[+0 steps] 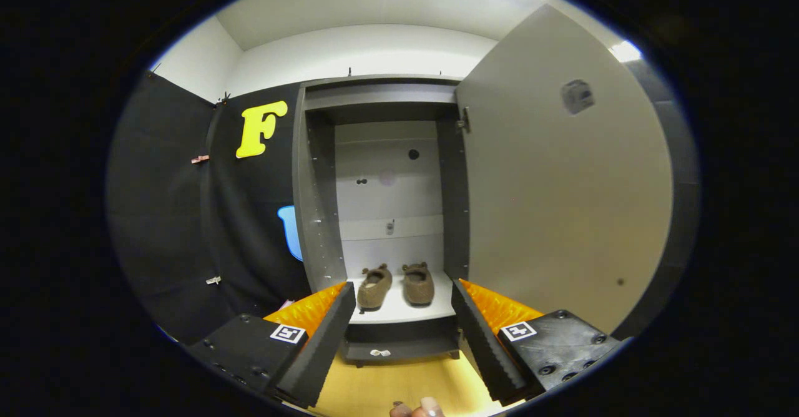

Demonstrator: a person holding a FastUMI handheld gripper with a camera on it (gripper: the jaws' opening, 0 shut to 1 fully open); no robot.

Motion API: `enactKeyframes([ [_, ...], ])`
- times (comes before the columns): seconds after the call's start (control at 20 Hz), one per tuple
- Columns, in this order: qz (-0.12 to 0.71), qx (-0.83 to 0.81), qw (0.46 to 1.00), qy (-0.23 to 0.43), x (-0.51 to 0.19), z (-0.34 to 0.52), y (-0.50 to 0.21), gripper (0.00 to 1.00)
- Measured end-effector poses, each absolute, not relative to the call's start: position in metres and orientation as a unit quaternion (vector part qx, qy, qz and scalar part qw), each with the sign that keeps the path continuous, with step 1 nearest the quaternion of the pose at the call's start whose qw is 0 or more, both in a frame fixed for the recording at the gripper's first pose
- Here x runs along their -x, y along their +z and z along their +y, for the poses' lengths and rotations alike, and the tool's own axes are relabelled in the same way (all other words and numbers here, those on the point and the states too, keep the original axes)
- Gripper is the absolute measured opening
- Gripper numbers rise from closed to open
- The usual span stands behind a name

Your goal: Open the shoe cabinet door, grab the shoes and put them into the shoe cabinet, then close the shoe cabinet door.

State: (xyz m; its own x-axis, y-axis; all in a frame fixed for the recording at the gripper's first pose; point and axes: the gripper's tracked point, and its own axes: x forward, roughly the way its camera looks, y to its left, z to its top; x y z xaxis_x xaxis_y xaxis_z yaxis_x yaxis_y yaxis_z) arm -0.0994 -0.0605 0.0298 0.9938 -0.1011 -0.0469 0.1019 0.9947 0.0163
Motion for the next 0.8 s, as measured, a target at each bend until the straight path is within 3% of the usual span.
enactKeyframes([
  [0.45,0.001,-0.005,0.987,-0.159,0.220,-0.182,0.047,0.98],
  [0.8,0.008,-0.024,0.989,-0.147,0.233,-0.269,0.039,0.98],
])
